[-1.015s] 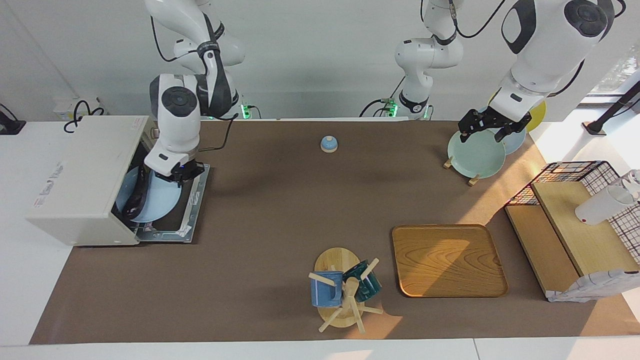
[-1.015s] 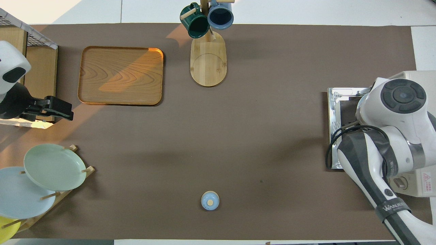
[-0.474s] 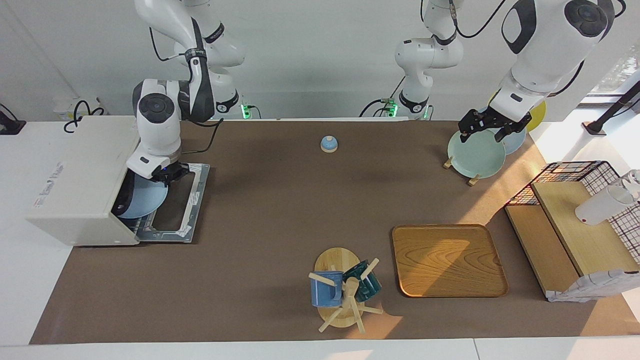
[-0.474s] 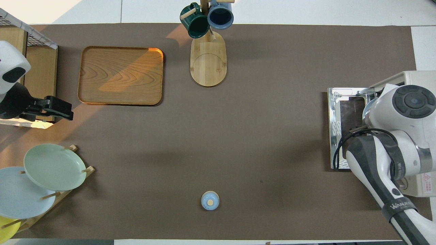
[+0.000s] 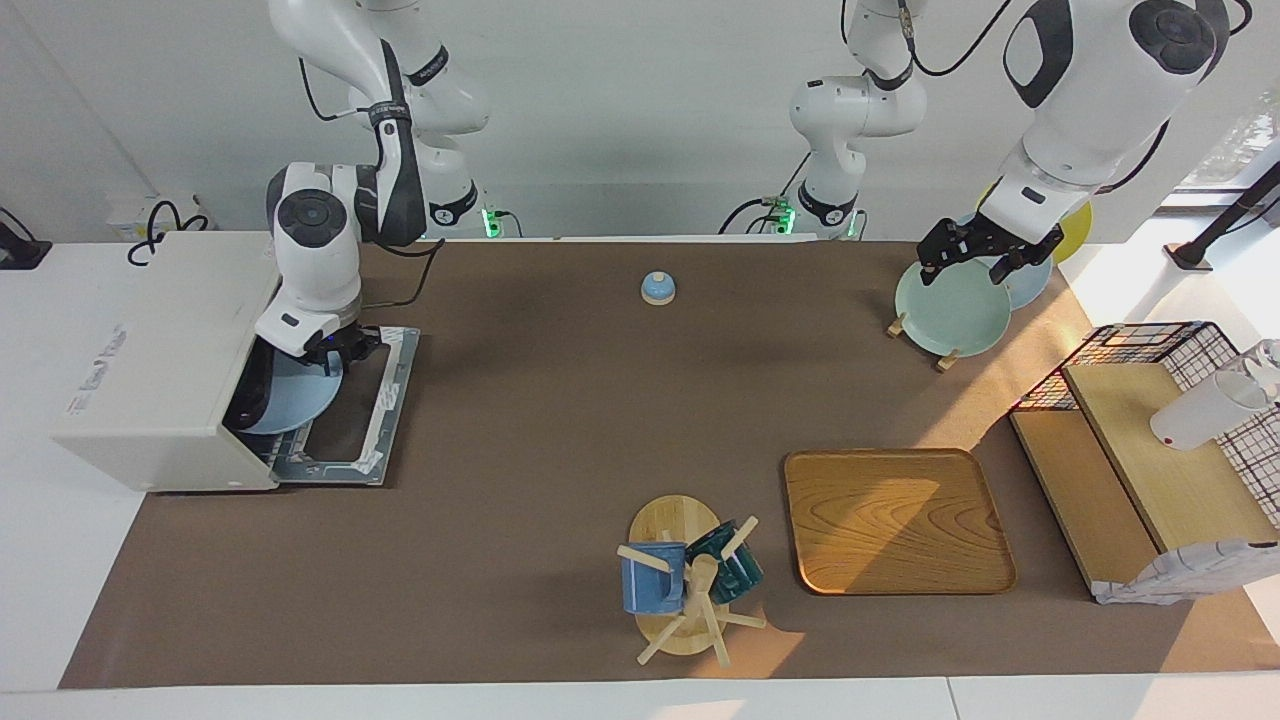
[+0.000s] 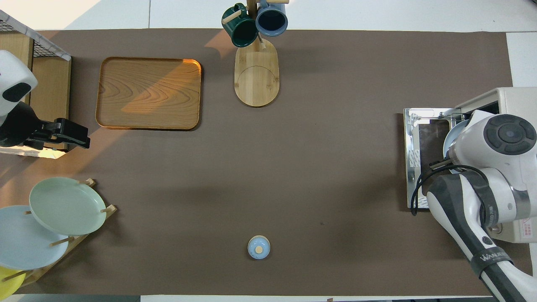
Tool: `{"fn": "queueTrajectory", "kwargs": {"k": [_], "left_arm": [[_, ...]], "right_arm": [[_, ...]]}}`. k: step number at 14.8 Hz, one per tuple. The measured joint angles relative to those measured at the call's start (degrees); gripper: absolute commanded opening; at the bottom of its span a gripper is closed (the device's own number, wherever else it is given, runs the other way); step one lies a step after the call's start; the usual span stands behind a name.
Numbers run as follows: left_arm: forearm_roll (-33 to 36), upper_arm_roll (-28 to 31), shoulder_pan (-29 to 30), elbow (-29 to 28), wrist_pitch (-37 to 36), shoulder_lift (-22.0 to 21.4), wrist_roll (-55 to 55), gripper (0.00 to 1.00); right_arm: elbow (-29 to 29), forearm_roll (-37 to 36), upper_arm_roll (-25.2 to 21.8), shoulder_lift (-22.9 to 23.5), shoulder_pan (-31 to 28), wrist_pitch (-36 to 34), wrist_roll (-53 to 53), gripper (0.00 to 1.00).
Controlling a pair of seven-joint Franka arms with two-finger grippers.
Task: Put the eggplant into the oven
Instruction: 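Release the plate inside the oven and withdraw the right gripper, then push the oven door shut with the right gripper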
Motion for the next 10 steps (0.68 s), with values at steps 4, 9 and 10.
{"fn": "queueTrajectory", "kwargs": {"k": [4, 9, 10], "left_arm": [[0.0, 0.0, 0.3, 0.0, 0.0, 0.0, 0.0, 1.00], [0.0, 0.0, 0.3, 0.0, 0.0, 0.0, 0.0, 1.00], [0.0, 0.0, 0.3, 0.0, 0.0, 0.0, 0.0, 1.00]], "right_arm": [[4.2, 3.7, 4.4, -0.4, 0.2, -4.3, 0.0, 0.05], [3.4, 8.8, 5.5, 1.6, 1.2, 0.1, 6.6, 0.00], [2.8, 8.9, 5.5, 2.3, 2.2, 1.5, 10.1, 0.00]]}}
